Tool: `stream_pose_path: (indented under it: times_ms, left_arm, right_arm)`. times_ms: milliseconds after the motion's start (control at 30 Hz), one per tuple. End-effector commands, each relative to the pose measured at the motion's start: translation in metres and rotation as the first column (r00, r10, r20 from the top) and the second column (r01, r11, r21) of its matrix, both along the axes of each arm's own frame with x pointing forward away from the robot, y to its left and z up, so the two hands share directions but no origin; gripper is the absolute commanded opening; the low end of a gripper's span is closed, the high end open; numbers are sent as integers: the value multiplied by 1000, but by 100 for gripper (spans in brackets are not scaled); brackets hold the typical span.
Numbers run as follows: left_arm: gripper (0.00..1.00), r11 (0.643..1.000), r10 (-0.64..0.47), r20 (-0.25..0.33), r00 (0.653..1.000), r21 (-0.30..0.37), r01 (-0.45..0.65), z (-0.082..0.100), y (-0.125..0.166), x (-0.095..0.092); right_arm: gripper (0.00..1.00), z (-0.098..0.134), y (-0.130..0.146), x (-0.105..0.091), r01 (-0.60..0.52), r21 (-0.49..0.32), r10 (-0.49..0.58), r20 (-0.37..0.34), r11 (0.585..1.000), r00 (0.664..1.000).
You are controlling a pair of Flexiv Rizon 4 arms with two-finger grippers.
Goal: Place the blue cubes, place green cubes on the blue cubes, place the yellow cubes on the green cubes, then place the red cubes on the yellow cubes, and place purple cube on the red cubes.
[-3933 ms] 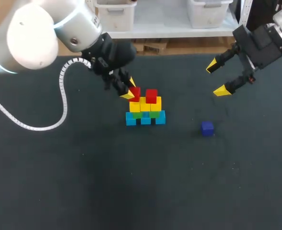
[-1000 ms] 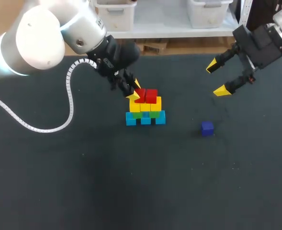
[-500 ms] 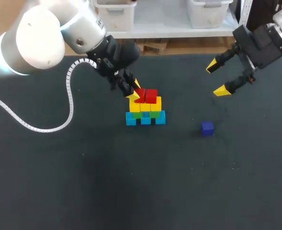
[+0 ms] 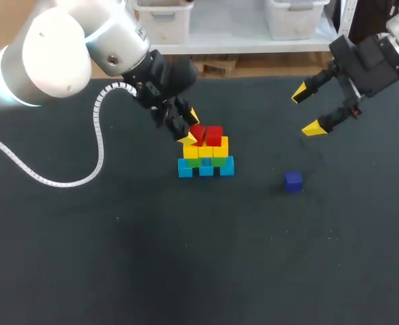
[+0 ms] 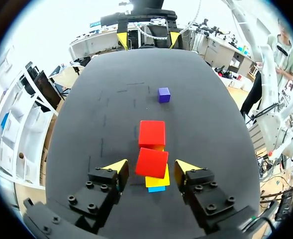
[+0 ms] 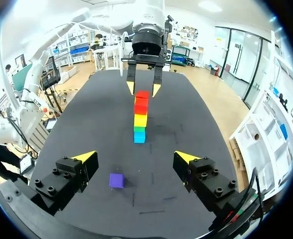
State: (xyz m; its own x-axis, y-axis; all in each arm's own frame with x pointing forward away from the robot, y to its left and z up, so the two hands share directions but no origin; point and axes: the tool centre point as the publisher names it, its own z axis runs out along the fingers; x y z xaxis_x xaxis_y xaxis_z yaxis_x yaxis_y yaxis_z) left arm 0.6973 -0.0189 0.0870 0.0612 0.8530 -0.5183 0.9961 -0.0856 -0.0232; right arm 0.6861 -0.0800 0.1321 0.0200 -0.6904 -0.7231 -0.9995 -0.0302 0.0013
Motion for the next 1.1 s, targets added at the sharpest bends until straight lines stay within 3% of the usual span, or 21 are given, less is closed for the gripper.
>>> stream_pose_path:
  times_ms: [33, 267, 600, 667, 700, 767, 800, 1000, 1100]
  left_arm:
    - [49, 1000, -2, -1, 1000, 0, 2, 0, -1, 0]
    - [37, 1000, -5, 1, 1000, -2, 5, 0, -3, 0]
    - [33, 1000, 1, 1, 1000, -1, -1, 0, -3, -1]
    - [5, 1000, 3, 3, 1000, -2, -3, 0, -3, -1]
    - [4, 1000, 3, 3, 1000, -2, -3, 0, -3, -1]
    - [13, 1000, 5, 3, 1000, -2, -5, 0, -3, -1]
    - [24, 1000, 6, 2, 1000, -2, -6, 0, -3, -1]
    - [26, 1000, 8, 0, 1000, -2, -8, 0, -3, -1]
    - [40, 1000, 8, -1, 1000, -3, -8, 0, -3, -1]
  right_arm:
    - [100, 0, 0, 1, -1, 2, 1, 0, 1000, 1000]
    - [100, 0, 0, 1, -1, 2, 1, 0, 1000, 1000]
    - [100, 0, 0, 1, -1, 2, 1, 0, 1000, 1000]
    - [100, 0, 0, 1, -1, 2, 1, 0, 1000, 1000]
    - [100, 0, 0, 1, -1, 2, 1, 0, 1000, 1000]
    - [100, 0, 0, 1, -1, 2, 1, 0, 1000, 1000]
    - [100, 0, 0, 1, -1, 2, 1, 0, 1000, 1000]
    - [100, 0, 0, 1, -1, 2, 1, 0, 1000, 1000]
    - [100, 0, 0, 1, -1, 2, 1, 0, 1000, 1000]
